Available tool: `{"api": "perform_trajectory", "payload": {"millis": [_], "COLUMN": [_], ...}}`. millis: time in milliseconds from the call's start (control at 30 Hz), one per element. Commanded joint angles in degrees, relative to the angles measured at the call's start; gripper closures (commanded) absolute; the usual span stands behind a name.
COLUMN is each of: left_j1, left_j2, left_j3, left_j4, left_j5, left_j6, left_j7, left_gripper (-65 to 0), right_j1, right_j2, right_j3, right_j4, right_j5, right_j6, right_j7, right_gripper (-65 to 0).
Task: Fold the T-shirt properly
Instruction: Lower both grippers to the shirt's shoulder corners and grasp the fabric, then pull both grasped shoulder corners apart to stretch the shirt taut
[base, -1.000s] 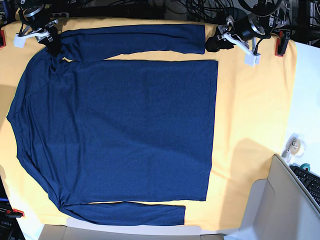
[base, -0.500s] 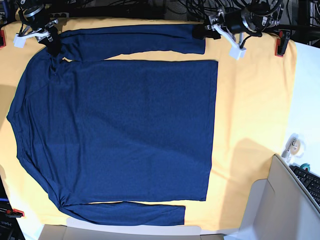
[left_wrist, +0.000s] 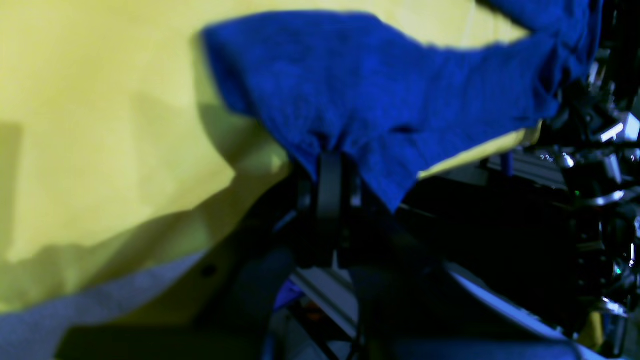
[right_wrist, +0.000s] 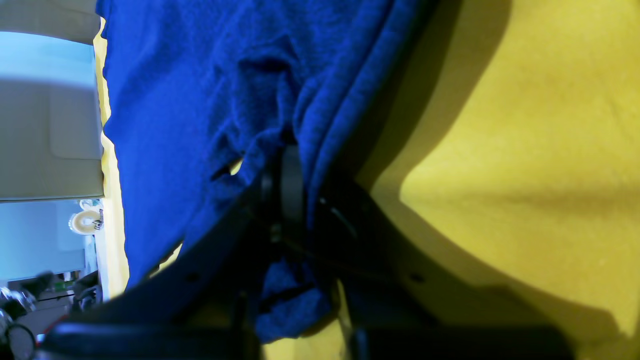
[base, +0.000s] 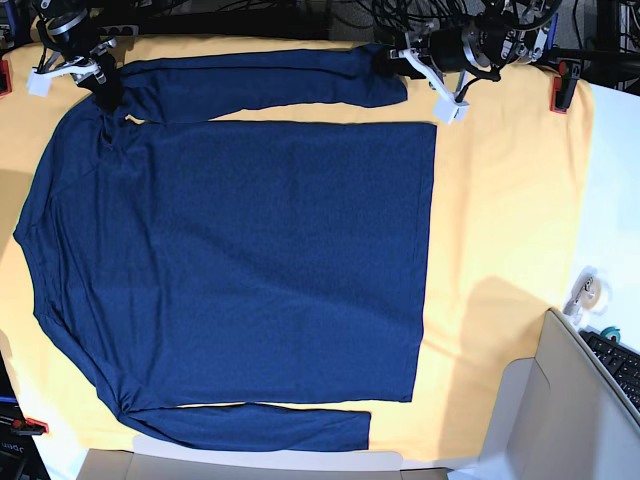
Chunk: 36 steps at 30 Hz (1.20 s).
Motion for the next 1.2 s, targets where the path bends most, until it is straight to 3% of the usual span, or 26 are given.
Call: {"api": "perform_trajectory", "payload": {"millis": [0,300,433,567,767,933,1167], "left_j1": [-0.08,-0.79,-5.01,-8.43,-12.57,-17.49,-18.1], "left_j2": [-0.71,-2.47,-2.3,-2.21,-2.47,-2.47,-2.47], "left_j3": [-0.24,-0.24,-0.94,-5.69,-10.88,-11.14,-10.97], "left_j4": [2.94,10.85,10.85,10.67,9.71,3.64,-3.57], "left_j5": [-1.4,-1.75,-4.21,-10.28,-10.9,-10.63,-10.54], "left_j6": [-0.65,-1.0,-6.01,-6.63,-6.71,-6.71,-6.71], "left_j7": [0.2,0.2,-0.07,-0.51,-2.71,-2.18,-2.09], "left_gripper": [0.0,0.0,0.0,0.0,0.0,0.0,0.0], "right_j1": [-0.89,-1.42,1.57,5.09,9.57,12.91,14.14], "right_j2": [0.49,0.49,0.58,0.58,0.85,0.23,-1.7], "right_j3": [0.16,0.34,0.43,0.43,0.51,2.1,4.38], "right_j4": [2.55,15.03,15.12,15.12,15.12,15.03,14.95], "right_j5": [-0.54,-0.54,-0.54,-0.54,-0.98,-7.84,-14.78], "right_j6": [-0.35,-0.52,-0.52,-0.61,-0.7,-0.7,-0.7], "right_j7": [-1.07,-0.98,-0.98,-0.98,-0.98,-0.8,-0.89], "right_gripper": [0.0,0.0,0.0,0.0,0.0,0.0,0.0]}}
